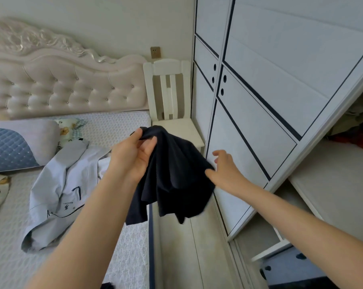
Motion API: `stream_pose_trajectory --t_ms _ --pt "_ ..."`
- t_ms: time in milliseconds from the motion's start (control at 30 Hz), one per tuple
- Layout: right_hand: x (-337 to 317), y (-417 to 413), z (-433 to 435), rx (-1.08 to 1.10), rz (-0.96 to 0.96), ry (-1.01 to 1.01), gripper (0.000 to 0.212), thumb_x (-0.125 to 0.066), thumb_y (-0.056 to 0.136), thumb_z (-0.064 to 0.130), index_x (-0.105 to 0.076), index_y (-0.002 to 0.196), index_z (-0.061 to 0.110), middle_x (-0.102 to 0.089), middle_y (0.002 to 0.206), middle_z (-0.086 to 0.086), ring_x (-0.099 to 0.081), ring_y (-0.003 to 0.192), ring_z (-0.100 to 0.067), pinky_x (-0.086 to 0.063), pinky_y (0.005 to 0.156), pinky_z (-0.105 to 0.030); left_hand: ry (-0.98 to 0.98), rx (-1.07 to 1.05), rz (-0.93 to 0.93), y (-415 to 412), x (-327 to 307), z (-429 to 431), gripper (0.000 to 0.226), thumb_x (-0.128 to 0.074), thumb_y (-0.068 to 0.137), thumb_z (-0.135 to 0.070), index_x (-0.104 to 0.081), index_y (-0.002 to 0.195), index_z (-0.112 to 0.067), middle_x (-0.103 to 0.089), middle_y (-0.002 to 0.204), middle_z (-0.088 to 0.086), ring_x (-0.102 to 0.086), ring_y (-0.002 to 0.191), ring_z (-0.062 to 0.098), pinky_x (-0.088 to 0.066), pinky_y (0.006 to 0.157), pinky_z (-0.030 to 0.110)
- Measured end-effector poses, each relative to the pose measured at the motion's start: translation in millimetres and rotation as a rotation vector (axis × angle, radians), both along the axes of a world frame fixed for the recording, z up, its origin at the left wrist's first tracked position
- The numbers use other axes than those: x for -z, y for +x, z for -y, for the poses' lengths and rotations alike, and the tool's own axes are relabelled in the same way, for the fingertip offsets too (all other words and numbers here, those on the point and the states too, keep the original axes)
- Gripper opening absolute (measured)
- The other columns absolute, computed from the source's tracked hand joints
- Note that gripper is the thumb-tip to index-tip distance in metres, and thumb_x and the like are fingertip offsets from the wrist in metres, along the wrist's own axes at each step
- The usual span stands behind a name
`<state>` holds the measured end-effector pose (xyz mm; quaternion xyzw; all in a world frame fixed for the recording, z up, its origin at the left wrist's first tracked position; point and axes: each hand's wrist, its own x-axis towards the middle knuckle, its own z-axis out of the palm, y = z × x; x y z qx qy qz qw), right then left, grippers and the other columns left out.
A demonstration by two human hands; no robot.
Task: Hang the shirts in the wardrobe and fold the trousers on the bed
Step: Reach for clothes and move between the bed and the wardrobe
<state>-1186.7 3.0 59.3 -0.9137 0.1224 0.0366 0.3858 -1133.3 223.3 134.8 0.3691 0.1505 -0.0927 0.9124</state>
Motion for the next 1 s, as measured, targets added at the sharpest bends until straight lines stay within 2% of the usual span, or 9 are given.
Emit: stream_pose_trajectory --t_ms 100,267,333,433,500,633,733,867,1000 --pt "10 -18 -20 -0.098 0.085 -0.133 0.071 -0.062 0.087 0.031 -0.025 0.146 0.017 -0.028 0.141 -0.004 -0.033 0.126 -0.023 -0.034 0.105 -0.033 -0.002 0.014 0.020 -6 -9 13 0.014 -0.051 0.101 -0.005 -0.060 0.094 0.004 -0.068 0.087 0.015 -0.074 0.068 0.020 -0.058 0.058 0.023" --pt "6 -17 -56 -0.249 0.042 0.183 0.085 -0.063 0.068 0.076 -0.044 0.134 0.025 -0.051 0.130 0.005 -0.050 0.121 -0.013 -0.047 0.100 -0.036 0.050 0.052 0.060 -17 -18 29 0.011 -0.055 0.099 -0.005 -0.061 0.096 0.004 -0.066 0.092 0.016 -0.073 0.072 0.019 -0.059 0.063 0.025" --pt "4 -8 -62 -0.187 0.028 0.249 0.080 -0.064 0.073 0.069 -0.046 0.135 0.022 -0.056 0.128 0.002 -0.055 0.118 -0.016 -0.049 0.098 -0.037 0.066 0.079 0.078 -22 -19 34 0.010 -0.056 0.098 -0.004 -0.062 0.096 0.005 -0.067 0.093 0.017 -0.073 0.073 0.019 -0.059 0.063 0.026" --pt "-1 2 -57 -0.089 0.089 0.231 0.029 -0.058 0.092 0.039 -0.058 0.112 0.018 -0.065 0.099 0.001 -0.063 0.093 -0.017 -0.052 0.076 -0.027 0.097 0.089 0.080 -22 -17 33 0.009 -0.058 0.097 -0.003 -0.062 0.095 0.004 -0.066 0.095 0.017 -0.070 0.080 0.021 -0.059 0.063 0.026" --pt "-5 4 -47 -0.037 0.120 0.307 0.011 -0.053 0.096 0.026 -0.061 0.099 0.019 -0.066 0.088 0.003 -0.064 0.085 -0.016 -0.047 0.068 -0.023 0.128 0.074 0.101 -18 -12 27 0.009 -0.058 0.097 -0.003 -0.062 0.093 0.005 -0.067 0.089 0.015 -0.071 0.078 0.020 -0.059 0.066 0.026" --pt "-23 2 -22 0.038 0.100 0.610 0.019 -0.051 0.098 0.022 -0.069 0.106 0.022 -0.074 0.099 0.002 -0.069 0.095 -0.014 -0.054 0.082 -0.029 0.384 0.084 0.200 -7 3 3 0.017 -0.057 0.097 -0.003 -0.057 0.081 -0.001 -0.069 0.070 0.008 -0.072 0.075 0.018 -0.060 0.074 0.025" --pt "-37 6 -15 0.081 0.097 0.821 0.020 -0.052 0.098 0.017 -0.071 0.101 0.021 -0.076 0.096 0.003 -0.072 0.088 -0.012 -0.055 0.069 -0.023 0.630 0.324 0.288 -12 18 0 0.007 -0.062 0.095 -0.008 -0.068 0.097 -0.004 -0.075 0.102 0.007 -0.072 0.100 0.019 -0.057 0.090 0.031" --pt "-47 12 -15 0.202 0.092 1.014 0.021 -0.049 0.099 0.014 -0.067 0.110 0.009 -0.075 0.091 -0.006 -0.071 0.078 -0.015 -0.054 0.058 -0.025 0.737 0.749 0.553 -30 36 6 0.059 -0.078 0.081 -0.035 -0.054 0.135 -0.038 -0.062 0.130 -0.022 -0.057 0.122 -0.001 -0.049 0.096 0.019" --pt "-48 14 -5 0.288 0.066 1.089 0.022 -0.050 0.099 0.014 -0.065 0.110 0.003 -0.074 0.089 -0.010 -0.072 0.072 -0.016 -0.055 0.056 -0.025 0.811 0.713 0.719 -40 47 17 0.075 -0.080 0.080 -0.027 -0.045 0.145 -0.037 -0.056 0.138 -0.021 -0.049 0.131 0.000 -0.045 0.104 0.023"
